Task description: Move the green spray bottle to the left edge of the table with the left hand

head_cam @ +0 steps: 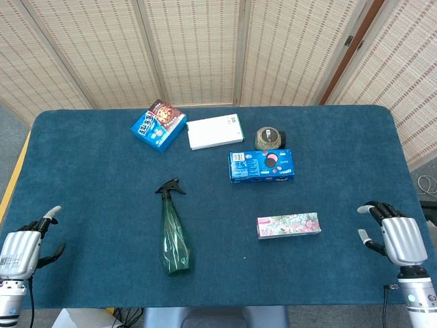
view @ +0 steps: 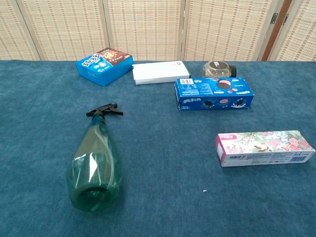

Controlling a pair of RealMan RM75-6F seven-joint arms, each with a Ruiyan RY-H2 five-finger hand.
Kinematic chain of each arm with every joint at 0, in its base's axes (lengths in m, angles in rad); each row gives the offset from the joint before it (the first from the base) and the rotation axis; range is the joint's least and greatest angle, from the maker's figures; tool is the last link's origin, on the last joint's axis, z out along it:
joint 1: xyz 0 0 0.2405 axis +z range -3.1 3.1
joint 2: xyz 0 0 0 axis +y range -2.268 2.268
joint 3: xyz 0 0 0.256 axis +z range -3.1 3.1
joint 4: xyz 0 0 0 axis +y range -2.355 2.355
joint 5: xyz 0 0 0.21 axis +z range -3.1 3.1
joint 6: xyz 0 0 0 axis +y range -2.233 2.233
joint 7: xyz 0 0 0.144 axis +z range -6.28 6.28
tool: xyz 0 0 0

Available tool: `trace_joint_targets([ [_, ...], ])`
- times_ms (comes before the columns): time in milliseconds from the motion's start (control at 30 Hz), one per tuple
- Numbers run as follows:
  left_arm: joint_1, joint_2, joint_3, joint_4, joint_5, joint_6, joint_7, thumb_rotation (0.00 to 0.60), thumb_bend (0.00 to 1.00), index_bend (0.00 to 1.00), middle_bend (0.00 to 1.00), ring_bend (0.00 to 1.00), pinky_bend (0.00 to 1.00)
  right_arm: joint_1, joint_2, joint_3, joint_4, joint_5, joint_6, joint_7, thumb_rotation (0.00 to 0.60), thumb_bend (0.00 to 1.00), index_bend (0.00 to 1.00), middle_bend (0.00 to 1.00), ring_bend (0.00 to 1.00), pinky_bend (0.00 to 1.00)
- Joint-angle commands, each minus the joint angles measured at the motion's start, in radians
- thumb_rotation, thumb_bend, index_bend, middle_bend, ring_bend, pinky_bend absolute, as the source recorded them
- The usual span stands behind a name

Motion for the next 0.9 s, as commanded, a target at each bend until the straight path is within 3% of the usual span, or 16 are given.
trace_joint_targets([
  [33,-0.002,-0.004,-0.001,0.004,0.0,-0.001,-0.001,0.6,0.25,0.14,0.36,0.42,0.53,-0.003,-0.002,0.0,0.002,0.004,0.003,0.004,0.6,0.24,0.4,0.37,0.32,0.52],
  [533,-0.026,0.002,-0.006,-0.024,0.044,-0.001,-0.025,0.6,0.25,0.14,0.36,0.4,0.53,-0.003,0.012,0.018,0.008,0.003,0.027,0.018,0.6,0.24,0.4,0.37,0.32,0.52],
  [600,-0.037,0.005,-0.011,-0.03,0.061,0.0,-0.031,0.6,0.21,0.14,0.35,0.38,0.52,-0.003,0.016,0.024,0.006,0.004,0.035,0.016,0.6,0.24,0.4,0.37,0.32,0.52],
  [633,-0.044,0.007,-0.012,-0.037,0.072,-0.002,-0.032,0.6,0.17,0.14,0.35,0.35,0.48,-0.004,0.018,0.028,0.004,0.004,0.042,0.015,0.6,0.24,0.4,0.37,0.32,0.52],
  [767,-0.074,0.017,-0.014,-0.07,0.122,-0.011,-0.034,0.6,0.06,0.14,0.34,0.24,0.15,-0.008,0.029,0.038,-0.01,0.002,0.063,0.012,0.6,0.24,0.4,0.37,0.32,0.52],
  [900,-0.107,0.016,-0.022,-0.107,0.154,-0.028,-0.014,0.6,0.0,0.14,0.3,0.18,0.01,-0.008,0.037,0.042,-0.013,0.006,0.065,0.014,0.6,0.24,0.4,0.37,0.32,0.52],
])
